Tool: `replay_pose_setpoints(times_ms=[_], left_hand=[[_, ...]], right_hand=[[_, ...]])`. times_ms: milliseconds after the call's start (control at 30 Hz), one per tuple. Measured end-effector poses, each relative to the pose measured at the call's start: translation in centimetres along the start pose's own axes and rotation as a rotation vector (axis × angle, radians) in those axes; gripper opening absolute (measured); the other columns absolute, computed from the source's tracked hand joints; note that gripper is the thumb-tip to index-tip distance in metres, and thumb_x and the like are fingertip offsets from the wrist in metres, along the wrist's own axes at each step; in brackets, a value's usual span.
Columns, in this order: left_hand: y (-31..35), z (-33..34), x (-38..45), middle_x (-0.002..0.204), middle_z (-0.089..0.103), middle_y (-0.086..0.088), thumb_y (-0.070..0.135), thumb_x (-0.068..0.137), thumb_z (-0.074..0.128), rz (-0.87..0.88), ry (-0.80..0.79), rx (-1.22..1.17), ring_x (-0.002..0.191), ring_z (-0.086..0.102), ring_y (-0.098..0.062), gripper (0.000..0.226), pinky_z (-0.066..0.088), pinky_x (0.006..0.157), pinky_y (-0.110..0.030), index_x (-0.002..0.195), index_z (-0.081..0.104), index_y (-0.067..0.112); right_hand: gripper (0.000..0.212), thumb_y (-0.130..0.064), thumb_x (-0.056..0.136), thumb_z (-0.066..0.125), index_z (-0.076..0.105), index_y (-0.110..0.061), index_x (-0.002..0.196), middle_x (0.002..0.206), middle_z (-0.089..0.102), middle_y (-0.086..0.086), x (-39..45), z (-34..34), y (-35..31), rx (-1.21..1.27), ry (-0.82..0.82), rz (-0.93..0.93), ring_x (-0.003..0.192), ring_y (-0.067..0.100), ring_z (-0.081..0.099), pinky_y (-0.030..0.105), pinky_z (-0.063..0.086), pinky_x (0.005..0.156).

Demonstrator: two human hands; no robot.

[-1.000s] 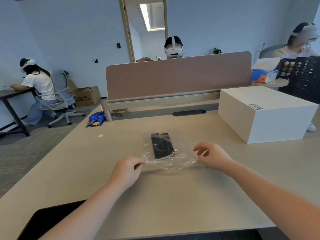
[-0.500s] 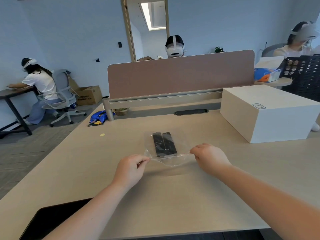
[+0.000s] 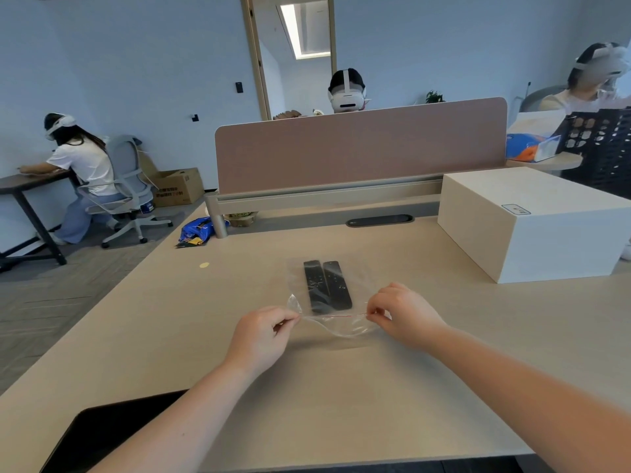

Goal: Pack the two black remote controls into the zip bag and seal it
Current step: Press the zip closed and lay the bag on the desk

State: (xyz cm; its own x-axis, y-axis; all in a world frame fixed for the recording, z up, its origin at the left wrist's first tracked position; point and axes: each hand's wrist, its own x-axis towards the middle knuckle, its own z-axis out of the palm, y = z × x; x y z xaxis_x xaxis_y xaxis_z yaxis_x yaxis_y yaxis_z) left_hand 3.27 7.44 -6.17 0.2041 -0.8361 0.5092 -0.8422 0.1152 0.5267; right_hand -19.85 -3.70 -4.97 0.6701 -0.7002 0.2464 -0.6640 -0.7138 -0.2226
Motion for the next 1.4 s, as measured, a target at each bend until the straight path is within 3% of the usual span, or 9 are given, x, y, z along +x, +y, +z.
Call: replay_pose_setpoints(times_ms=[167, 267, 400, 533, 667, 867, 1100, 1233, 1400], left_hand=[[0.0, 0.1, -0.1, 0.074, 0.075, -0.001, 0.021, 0.075, 0.059, 0.041, 0.009, 0.029, 0.076, 0.056, -0.010, 0.015, 0.041, 0.063, -0.018, 0.076, 0.073, 0.016], [-0.3, 0.1, 0.0, 0.073, 0.074, -0.001, 0.022, 0.076, 0.057, 0.036, 0.032, 0.047, 0.074, 0.056, -0.011, 0.016, 0.042, 0.062, -0.022, 0.076, 0.072, 0.016], [-0.3, 0.2, 0.1, 0.073, 0.074, -0.002, 0.021, 0.077, 0.057, 0.055, 0.039, 0.071, 0.075, 0.054, -0.012, 0.016, 0.040, 0.064, -0.023, 0.077, 0.072, 0.015], [-0.1, 0.4, 0.4, 0.071, 0.074, -0.002, 0.021, 0.076, 0.058, 0.079, 0.033, 0.113, 0.067, 0.058, -0.013, 0.015, 0.037, 0.062, -0.017, 0.076, 0.072, 0.016], [-0.2, 0.3, 0.6, 0.071, 0.074, -0.002, 0.018, 0.075, 0.064, 0.081, 0.044, 0.089, 0.072, 0.056, -0.012, 0.008, 0.041, 0.063, -0.021, 0.076, 0.072, 0.017], [0.0, 0.9, 0.5, 0.073, 0.073, -0.004, 0.018, 0.073, 0.071, 0.099, 0.001, 0.042, 0.078, 0.057, -0.012, 0.007, 0.043, 0.065, -0.010, 0.080, 0.072, 0.015], [-0.4, 0.7, 0.7, 0.067, 0.072, 0.001, 0.034, 0.076, 0.054, 0.143, 0.020, 0.086, 0.074, 0.055, -0.014, 0.014, 0.041, 0.059, -0.023, 0.086, 0.059, 0.027], [-0.8, 0.5, 0.8, 0.067, 0.072, 0.005, 0.045, 0.075, 0.045, 0.177, 0.063, 0.148, 0.074, 0.055, -0.011, 0.025, 0.042, 0.058, -0.023, 0.088, 0.058, 0.029], [-1.3, 0.2, 0.6, 0.073, 0.074, 0.013, 0.047, 0.077, 0.043, 0.208, 0.078, 0.270, 0.068, 0.062, -0.007, 0.031, 0.049, 0.048, -0.020, 0.079, 0.068, 0.029]], right_hand=[[0.020, -0.028, 0.098, 0.046, 0.059, -0.013, 0.105, 0.099, 0.064, 0.005, -0.3, -0.3, -0.2, -0.142, 0.031, 0.065, 0.088, 0.031, 0.063, 0.031, 0.040, 0.060], [0.008, -0.011, 0.088, 0.059, 0.057, -0.012, 0.096, 0.086, 0.063, 0.006, -0.5, 0.0, 0.4, -0.235, 0.093, 0.053, 0.066, 0.033, 0.061, 0.029, 0.035, 0.044], [0.005, -0.014, 0.097, 0.037, 0.035, -0.016, 0.093, 0.083, 0.057, 0.008, -1.0, -0.3, 1.4, -0.193, -0.017, 0.230, 0.065, 0.031, 0.049, 0.031, 0.036, 0.053], [0.025, -0.024, 0.097, 0.040, 0.050, -0.025, 0.120, 0.095, 0.066, 0.007, -0.9, -1.1, 1.5, -0.058, -0.057, 0.274, 0.086, 0.030, 0.062, 0.031, 0.044, 0.063], [0.038, -0.038, 0.090, 0.046, 0.054, -0.030, 0.127, 0.104, 0.053, -0.005, -0.8, -2.3, 0.3, -0.079, 0.098, 0.149, 0.109, 0.018, 0.049, 0.029, 0.047, 0.077], [0.058, -0.066, 0.076, 0.043, 0.071, -0.026, 0.107, 0.101, 0.073, -0.008, 0.3, -0.6, -3.4, -0.216, 0.222, -0.227, 0.100, 0.019, 0.065, 0.036, 0.052, 0.077], [0.018, -0.046, 0.061, 0.077, 0.071, -0.030, 0.065, 0.058, 0.066, -0.013, 2.5, 2.8, -6.6, -0.359, 0.199, -0.274, 0.069, 0.012, 0.064, 0.026, 0.041, 0.065], [0.021, -0.025, 0.053, 0.085, 0.064, -0.025, 0.049, 0.043, 0.058, -0.009, 3.2, 3.4, -6.7, -0.344, 0.261, -0.245, 0.056, 0.014, 0.059, 0.025, 0.037, 0.056], [0.020, -0.027, 0.060, 0.083, 0.065, -0.025, 0.049, 0.043, 0.058, -0.009, 3.5, 3.3, -6.7, -0.357, 0.274, -0.242, 0.054, 0.012, 0.061, 0.027, 0.031, 0.059]])
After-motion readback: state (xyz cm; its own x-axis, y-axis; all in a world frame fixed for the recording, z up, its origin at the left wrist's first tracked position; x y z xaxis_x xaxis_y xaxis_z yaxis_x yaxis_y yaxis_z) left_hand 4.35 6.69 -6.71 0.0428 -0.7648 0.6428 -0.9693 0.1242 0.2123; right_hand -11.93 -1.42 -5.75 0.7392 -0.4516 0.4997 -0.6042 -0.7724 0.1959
